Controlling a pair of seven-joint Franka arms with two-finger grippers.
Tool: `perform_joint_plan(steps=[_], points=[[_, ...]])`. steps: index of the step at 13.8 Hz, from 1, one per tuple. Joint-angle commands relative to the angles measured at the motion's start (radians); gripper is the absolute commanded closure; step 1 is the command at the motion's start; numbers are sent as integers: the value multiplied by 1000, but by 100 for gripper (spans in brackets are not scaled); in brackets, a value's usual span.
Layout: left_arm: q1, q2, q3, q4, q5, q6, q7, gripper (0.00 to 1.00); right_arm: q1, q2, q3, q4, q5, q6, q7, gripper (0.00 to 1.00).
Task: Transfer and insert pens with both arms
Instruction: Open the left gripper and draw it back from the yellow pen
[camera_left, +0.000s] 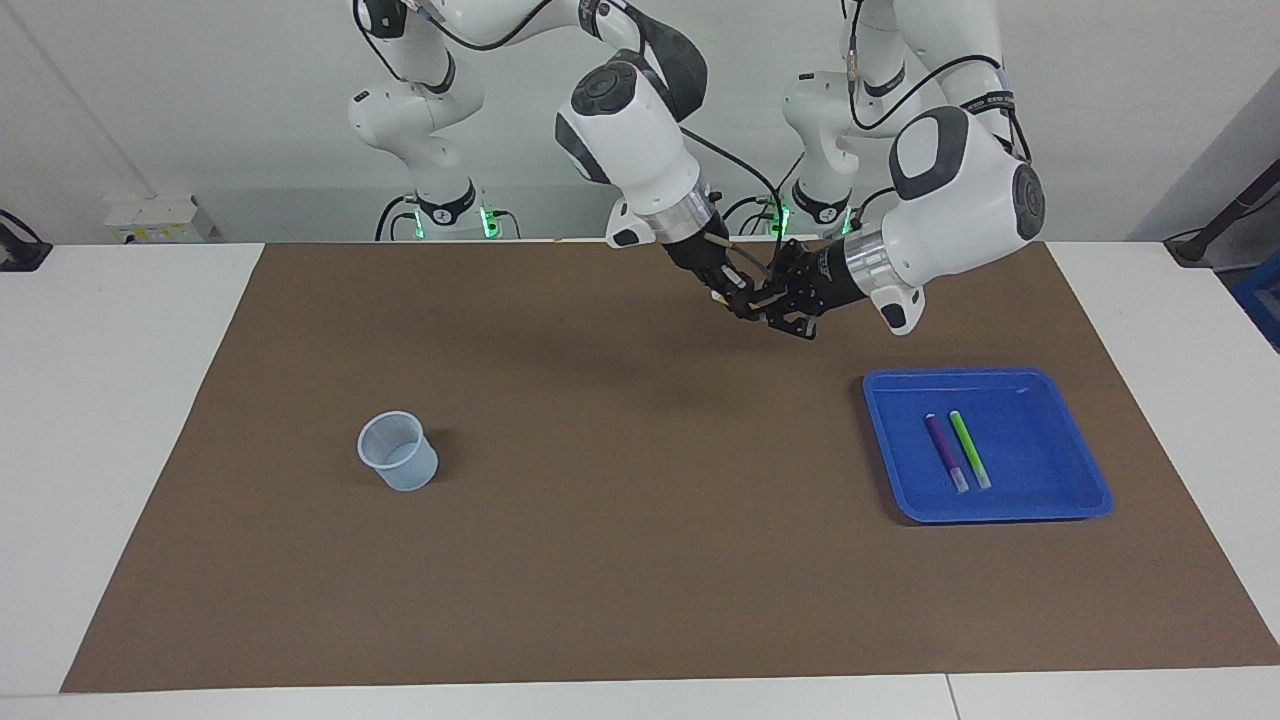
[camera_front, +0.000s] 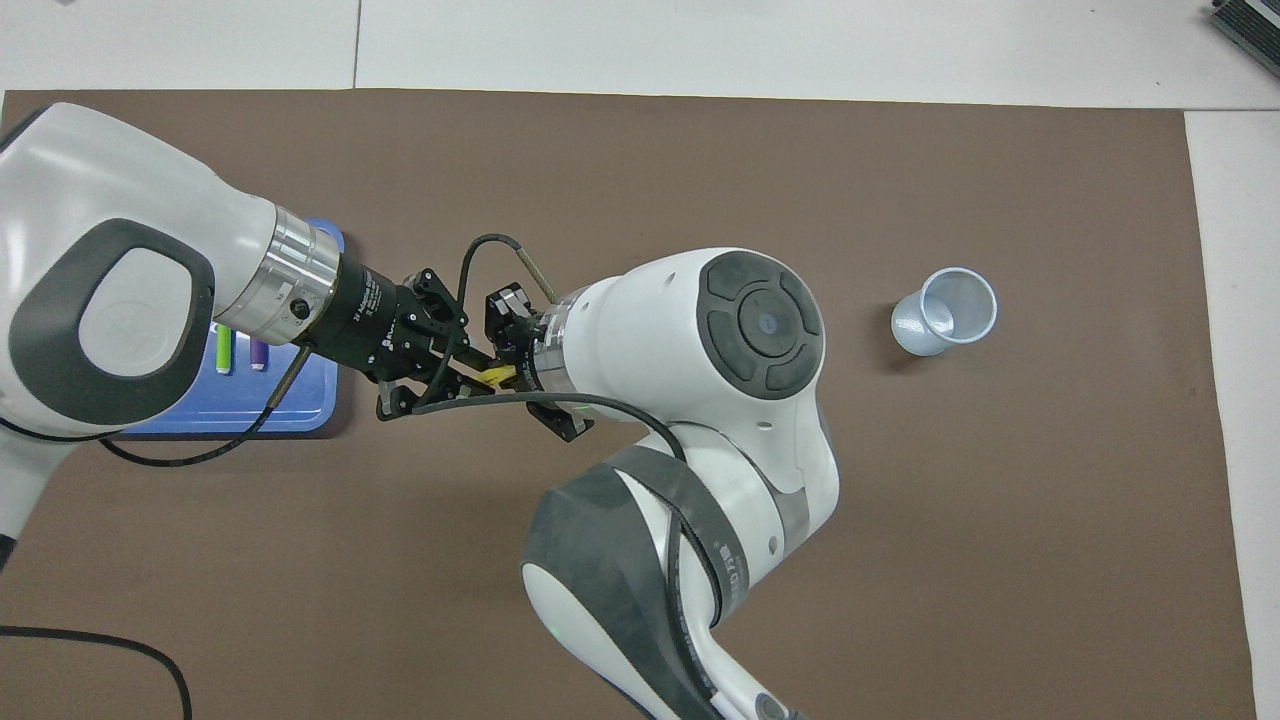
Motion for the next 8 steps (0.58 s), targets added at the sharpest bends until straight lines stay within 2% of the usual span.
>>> perform_joint_plan(steps=[1,3,5,8], points=[[-8,-31,12,-16,8,-3,-3,0,-15,-13,3,3,-7,-23,-47,100],[5,-50,16,-20,49,-26,104,0,-15,-16,3,3,-13,-33,-88,100],[40,-61,22,-32,158,-67,300,0,-33,-27,2,3,-15,-71,-149,100],[109,-96,22,-110,256,-47,564,0,-65,-42,0,-2,-16,-128,-272,100]])
